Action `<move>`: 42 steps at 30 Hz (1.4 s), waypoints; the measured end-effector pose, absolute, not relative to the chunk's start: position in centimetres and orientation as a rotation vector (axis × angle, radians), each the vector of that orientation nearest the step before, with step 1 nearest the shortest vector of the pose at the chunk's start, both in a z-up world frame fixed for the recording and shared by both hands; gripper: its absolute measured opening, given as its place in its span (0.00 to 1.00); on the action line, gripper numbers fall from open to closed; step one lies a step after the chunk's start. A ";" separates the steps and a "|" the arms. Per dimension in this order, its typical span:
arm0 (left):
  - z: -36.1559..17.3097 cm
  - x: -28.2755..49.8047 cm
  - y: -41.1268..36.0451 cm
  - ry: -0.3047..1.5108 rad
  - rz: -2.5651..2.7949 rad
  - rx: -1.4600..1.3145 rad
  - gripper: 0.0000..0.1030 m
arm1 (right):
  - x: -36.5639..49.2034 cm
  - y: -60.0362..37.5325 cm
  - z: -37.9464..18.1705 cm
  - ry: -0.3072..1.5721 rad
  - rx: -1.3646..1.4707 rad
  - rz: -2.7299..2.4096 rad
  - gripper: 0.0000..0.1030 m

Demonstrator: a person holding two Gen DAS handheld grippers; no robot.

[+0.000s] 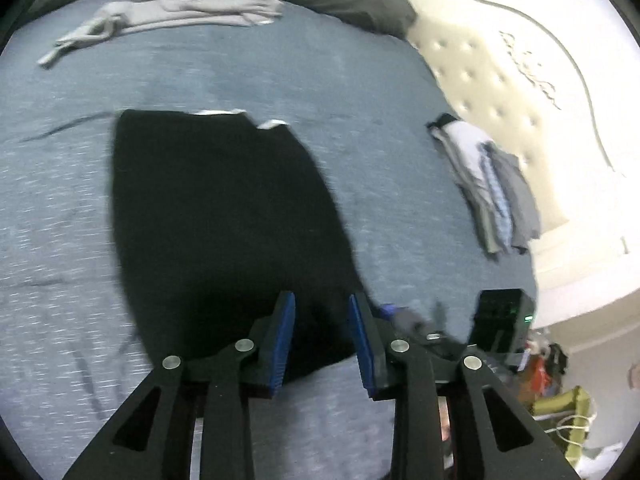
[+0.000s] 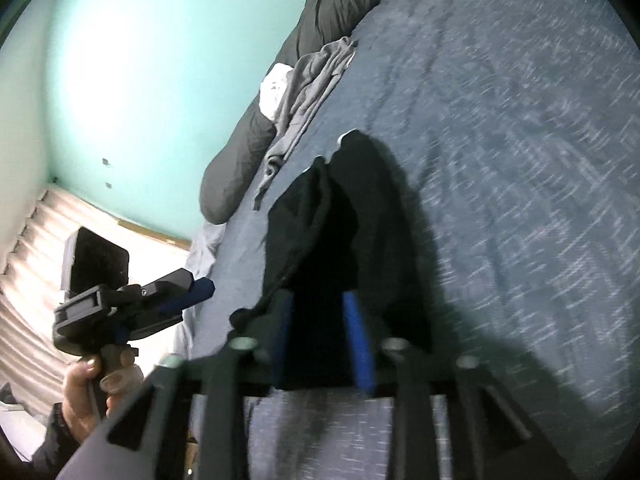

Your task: Fold clothes

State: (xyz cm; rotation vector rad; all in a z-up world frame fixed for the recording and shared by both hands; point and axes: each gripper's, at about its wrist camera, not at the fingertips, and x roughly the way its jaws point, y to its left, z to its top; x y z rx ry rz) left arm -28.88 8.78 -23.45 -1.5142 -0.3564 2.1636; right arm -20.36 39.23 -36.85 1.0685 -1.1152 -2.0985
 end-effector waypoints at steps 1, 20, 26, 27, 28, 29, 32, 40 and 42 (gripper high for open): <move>-23.8 -28.8 8.0 -0.355 2.174 -1.528 0.30 | -20.4 39.0 -36.9 -1.121 1.064 -2.085 0.41; -30.5 -26.9 2.2 -0.336 2.191 -1.653 0.31 | -24.5 32.9 -37.5 -1.050 1.160 -2.018 0.58; -31.1 -26.8 2.9 -0.291 2.195 -1.662 0.31 | -24.7 32.2 -37.8 -0.975 1.165 -2.053 0.24; -31.1 -26.8 3.0 -0.289 2.195 -1.661 0.31 | -24.7 32.2 -37.7 -0.965 1.156 -2.061 0.19; -31.1 -26.8 3.1 -0.288 2.195 -1.661 0.31 | -24.7 32.2 -37.6 -0.961 1.145 -2.067 0.17; -31.0 -26.8 3.1 -0.286 2.195 -1.660 0.31 | -24.6 32.4 -37.4 -0.960 1.133 -2.072 0.17; -30.7 -26.7 3.3 -0.277 2.195 -1.659 0.31 | -24.4 32.3 -36.2 -0.935 1.074 -2.093 0.15; -29.5 -26.6 6.3 -0.198 2.172 -1.621 0.31 | -22.7 33.4 -30.9 -0.779 0.920 -2.195 0.13; -29.4 -26.6 7.3 -0.171 2.163 -1.617 0.31 | -22.5 34.5 -32.0 -0.796 0.965 -2.215 0.13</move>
